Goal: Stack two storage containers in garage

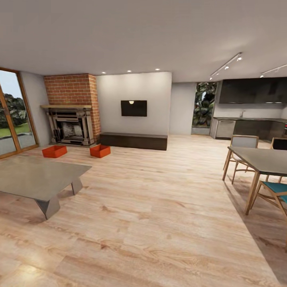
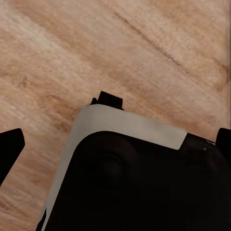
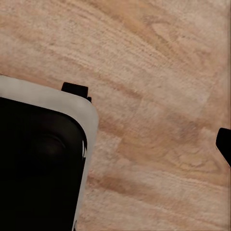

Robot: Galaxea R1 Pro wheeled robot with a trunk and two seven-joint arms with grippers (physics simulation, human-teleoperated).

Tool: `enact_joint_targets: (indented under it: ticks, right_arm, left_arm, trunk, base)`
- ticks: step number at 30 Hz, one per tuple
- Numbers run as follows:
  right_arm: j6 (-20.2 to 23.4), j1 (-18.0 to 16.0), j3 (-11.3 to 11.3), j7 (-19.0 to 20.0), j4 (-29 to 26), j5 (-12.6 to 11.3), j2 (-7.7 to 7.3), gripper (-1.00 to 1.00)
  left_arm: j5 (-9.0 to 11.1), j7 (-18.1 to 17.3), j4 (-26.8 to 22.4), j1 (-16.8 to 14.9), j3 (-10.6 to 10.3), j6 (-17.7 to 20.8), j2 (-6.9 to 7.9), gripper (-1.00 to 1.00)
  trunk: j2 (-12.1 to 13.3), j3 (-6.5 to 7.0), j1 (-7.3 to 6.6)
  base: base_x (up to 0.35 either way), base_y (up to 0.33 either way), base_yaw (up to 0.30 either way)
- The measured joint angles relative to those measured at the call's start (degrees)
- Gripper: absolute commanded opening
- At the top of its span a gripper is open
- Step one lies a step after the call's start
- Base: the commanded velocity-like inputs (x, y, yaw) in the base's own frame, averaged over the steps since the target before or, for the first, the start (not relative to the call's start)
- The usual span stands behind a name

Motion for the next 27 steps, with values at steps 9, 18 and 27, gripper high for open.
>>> enact_joint_targets:
  ticks: [9,18,27]
  right_arm:
    - [0.0,0.0,0.0,0.0,0.0,0.0,-0.02,1.0]
    - [0.0,0.0,0.0,0.0,0.0,0.0,-0.01,1.0]
    - [0.0,0.0,0.0,0.0,0.0,0.0,-0.02,1.0]
  left_arm:
    - [0.0,0.0,0.0,0.0,0.0,0.0,-0.01,1.0]
    - [0.0,0.0,0.0,0.0,0.0,0.1,-0.01,1.0]
    - [0.0,0.0,0.0,0.0,0.0,0.1,0.07,1.0]
  trunk:
    - [0.0,0.0,0.0]
    - [0.0,0.0,0.0]
    - [0.0,0.0,0.0]
  base:
    - [0.324,0.0,0.0]
    - [0.324,0.0,0.0]
    - [0.324,0.0,0.0]
